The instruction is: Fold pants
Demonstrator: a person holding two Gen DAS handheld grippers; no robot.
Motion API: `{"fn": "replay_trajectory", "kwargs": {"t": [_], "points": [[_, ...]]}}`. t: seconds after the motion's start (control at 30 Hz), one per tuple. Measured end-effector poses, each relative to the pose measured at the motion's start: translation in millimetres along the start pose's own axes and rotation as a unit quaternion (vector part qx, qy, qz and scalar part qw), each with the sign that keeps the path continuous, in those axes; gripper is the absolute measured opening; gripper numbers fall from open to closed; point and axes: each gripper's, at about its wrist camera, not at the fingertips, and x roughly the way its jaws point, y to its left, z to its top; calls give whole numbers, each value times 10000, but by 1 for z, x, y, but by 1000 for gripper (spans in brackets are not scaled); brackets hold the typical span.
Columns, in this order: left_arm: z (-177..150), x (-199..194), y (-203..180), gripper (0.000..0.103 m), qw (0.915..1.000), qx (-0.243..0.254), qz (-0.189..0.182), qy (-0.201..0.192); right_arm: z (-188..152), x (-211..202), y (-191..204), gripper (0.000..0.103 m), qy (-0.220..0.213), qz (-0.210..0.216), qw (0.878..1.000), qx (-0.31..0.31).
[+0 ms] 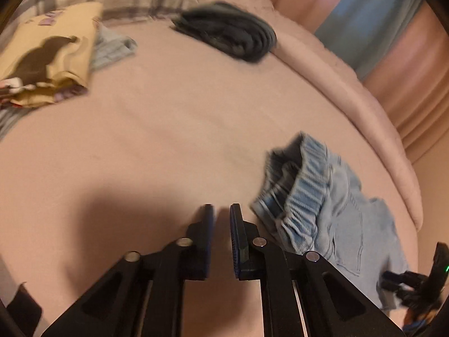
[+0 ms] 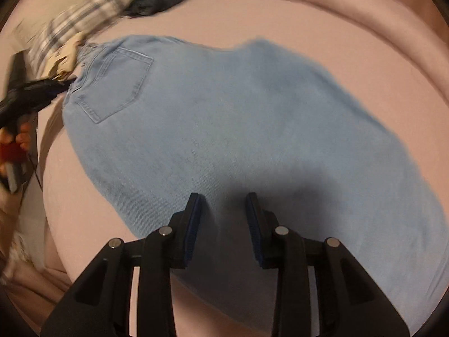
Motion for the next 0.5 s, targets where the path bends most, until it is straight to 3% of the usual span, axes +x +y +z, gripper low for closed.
{"fn": "replay_trajectory", "kwargs": {"t": [0.1,0.17,0.2,0.27,0.37,0.43,0.5], "points": [[17,-29,-5,18,9984,284,225,-436,23,-31,-16,36,-346,508,9978,236],[30,-43,-30,47,9947,755,269,-647,43,-44,-32,41,-583,594,9956,433],[32,-45,-43,52,9928,957,170,-708,55,-46,-41,44,-657,683,9938,579],[37,-45,-82,55,9865,1438,-221,-757,85,-41,-61,45,-731,902,9885,972],[37,-24,-128,55,9785,1850,-791,-449,110,-26,-104,44,-734,1299,9724,1795],[33,2,-156,55,9716,2158,-961,-164,119,-6,-125,32,-616,1715,9523,2447],[26,28,-172,55,9667,2406,-866,134,115,7,-135,23,-361,1990,9399,2751]]}}
